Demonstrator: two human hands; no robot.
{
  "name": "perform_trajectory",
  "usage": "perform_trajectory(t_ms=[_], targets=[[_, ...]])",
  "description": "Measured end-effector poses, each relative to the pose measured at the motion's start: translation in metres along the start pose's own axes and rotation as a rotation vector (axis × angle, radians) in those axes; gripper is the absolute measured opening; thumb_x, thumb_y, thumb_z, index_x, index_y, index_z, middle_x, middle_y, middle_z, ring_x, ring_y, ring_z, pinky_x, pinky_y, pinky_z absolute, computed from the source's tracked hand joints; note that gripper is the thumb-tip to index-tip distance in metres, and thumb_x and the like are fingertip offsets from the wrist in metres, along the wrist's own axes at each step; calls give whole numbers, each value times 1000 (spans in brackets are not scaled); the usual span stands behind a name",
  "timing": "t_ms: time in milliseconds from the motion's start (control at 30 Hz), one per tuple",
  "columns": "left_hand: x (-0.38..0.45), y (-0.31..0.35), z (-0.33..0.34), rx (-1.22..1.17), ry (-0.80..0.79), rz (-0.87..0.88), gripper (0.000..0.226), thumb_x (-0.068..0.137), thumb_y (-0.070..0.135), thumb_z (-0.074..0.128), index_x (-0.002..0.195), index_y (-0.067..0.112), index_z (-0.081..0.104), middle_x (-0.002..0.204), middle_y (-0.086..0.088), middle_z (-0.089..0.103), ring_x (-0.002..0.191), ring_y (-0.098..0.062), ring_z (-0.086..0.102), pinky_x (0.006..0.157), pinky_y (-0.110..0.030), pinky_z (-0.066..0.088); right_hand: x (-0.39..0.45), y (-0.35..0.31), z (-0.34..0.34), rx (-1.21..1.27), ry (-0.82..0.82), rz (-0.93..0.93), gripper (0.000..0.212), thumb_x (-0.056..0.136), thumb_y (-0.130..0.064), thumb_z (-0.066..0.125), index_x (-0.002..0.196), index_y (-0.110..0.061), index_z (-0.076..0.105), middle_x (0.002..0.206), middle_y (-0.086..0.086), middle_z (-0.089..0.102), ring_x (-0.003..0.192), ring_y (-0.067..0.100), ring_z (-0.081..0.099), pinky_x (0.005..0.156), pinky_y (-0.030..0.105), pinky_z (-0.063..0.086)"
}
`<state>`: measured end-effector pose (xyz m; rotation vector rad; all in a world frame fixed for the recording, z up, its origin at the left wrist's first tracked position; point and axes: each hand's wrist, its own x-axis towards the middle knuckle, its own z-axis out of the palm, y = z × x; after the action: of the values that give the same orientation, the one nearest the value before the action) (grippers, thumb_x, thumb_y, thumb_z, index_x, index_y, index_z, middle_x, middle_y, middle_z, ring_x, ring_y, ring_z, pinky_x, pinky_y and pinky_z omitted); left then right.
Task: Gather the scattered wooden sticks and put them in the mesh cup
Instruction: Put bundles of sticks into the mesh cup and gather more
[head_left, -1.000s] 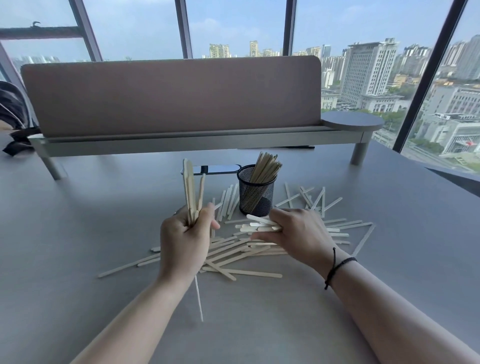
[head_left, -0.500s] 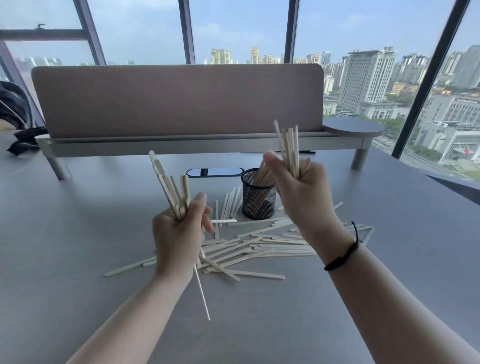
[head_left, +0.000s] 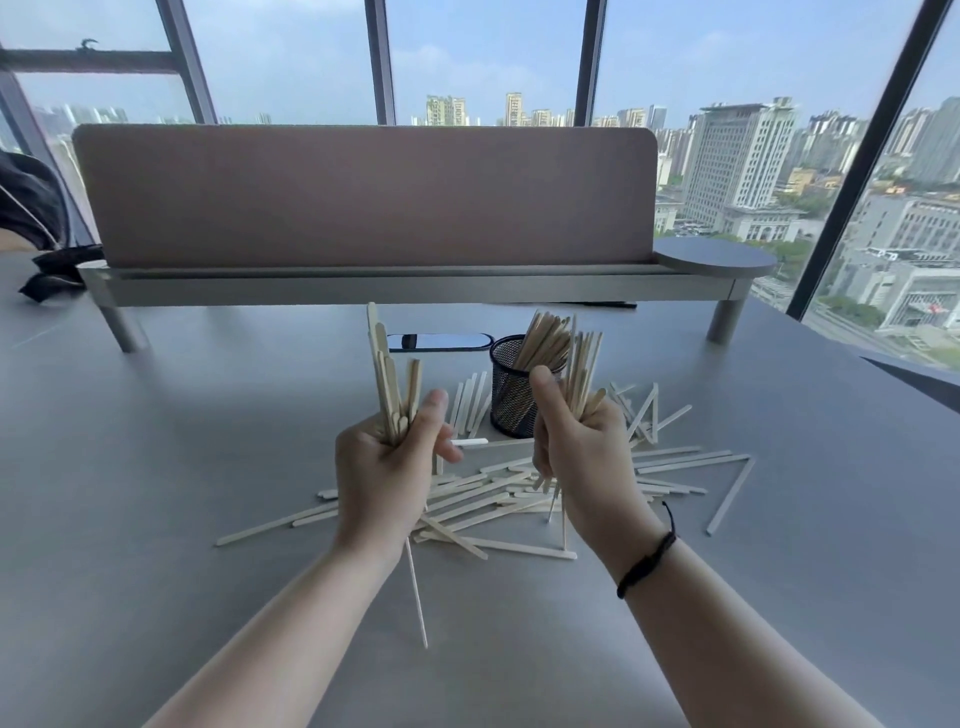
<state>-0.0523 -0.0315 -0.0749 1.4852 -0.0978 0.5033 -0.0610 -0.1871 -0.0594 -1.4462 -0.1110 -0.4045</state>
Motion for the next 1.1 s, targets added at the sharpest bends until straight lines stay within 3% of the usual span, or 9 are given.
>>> perform_trajectory(t_ms=[133, 333, 533, 600, 700, 800, 867, 933, 1100], targets=[[-2, 1, -1, 12, -6, -4, 43, 95, 30, 68, 55, 16, 71, 54, -9, 70, 47, -8, 56, 63, -35, 44, -6, 4, 0, -75, -5, 9, 76, 83, -51, 71, 62, 9, 30, 55, 33, 24, 47, 47, 21, 45, 46, 19], [-1, 1, -1, 43, -4, 18, 40, 95, 31, 68, 57, 20, 72, 56, -5, 71, 50, -8, 58, 62, -37, 46, 0, 1, -5, -45, 27, -97, 72, 85, -45, 71, 64, 11, 31, 52, 31, 25, 46, 46, 22, 41, 48, 25], [-2, -1, -1, 34, -9, 13, 37, 94, 34, 66, 60, 22, 75, 60, -5, 73, 52, -11, 60, 64, -37, 47, -8, 18, -2, -158, -31, -16, 64, 89, -31, 72, 62, 6, 27, 54, 23, 23, 51, 40, 21, 49, 44, 20], [-1, -1, -1, 29, -1, 13, 36, 92, 37, 64, 59, 26, 76, 63, -5, 75, 55, -14, 64, 67, -40, 48, -9, 20, -2, -155, -26, 11, 63, 90, -33, 71, 59, -1, 26, 55, 13, 24, 52, 33, 19, 51, 44, 18], [1, -1, -2, 33, 1, 13, 38, 93, 35, 64, 58, 25, 75, 61, -5, 74, 51, -11, 60, 66, -41, 47, 1, 4, -1, -151, -16, 15, 66, 93, -44, 63, 59, 4, 32, 54, 11, 30, 50, 24, 21, 50, 38, 18], [2, -2, -4, 23, -5, -8, 42, 97, 27, 64, 57, 20, 73, 58, -8, 72, 45, -12, 53, 63, -38, 44, 34, -34, 4, 12, 64, -23, 64, 98, -42, 55, 45, -13, 35, 45, 7, 27, 40, 15, 22, 45, 25, 21], [3, -2, -5, 0, -11, -24, 43, 98, 26, 63, 57, 18, 72, 57, -11, 71, 43, -15, 50, 60, -35, 42, 66, -58, 9, 148, 137, -21, 67, 98, -44, 54, 38, -23, 35, 39, -2, 29, 36, 13, 26, 43, 23, 26], [2, 0, -5, -25, -23, -46, 44, 98, 24, 64, 57, 13, 72, 57, -14, 71, 42, -14, 48, 55, -31, 40, 95, -67, 12, 245, 184, -18, 61, 96, -49, 56, 45, -23, 35, 42, -2, 30, 40, 15, 28, 45, 26, 30], [2, 6, -4, -84, -38, -91, 41, 97, 19, 64, 59, 3, 69, 52, -20, 65, 36, -6, 45, 44, -15, 35, 139, -28, 13, 9, 225, 73, 52, 86, -58, 66, 62, -22, 36, 51, 1, 37, 46, 17, 37, 50, 30, 36]])
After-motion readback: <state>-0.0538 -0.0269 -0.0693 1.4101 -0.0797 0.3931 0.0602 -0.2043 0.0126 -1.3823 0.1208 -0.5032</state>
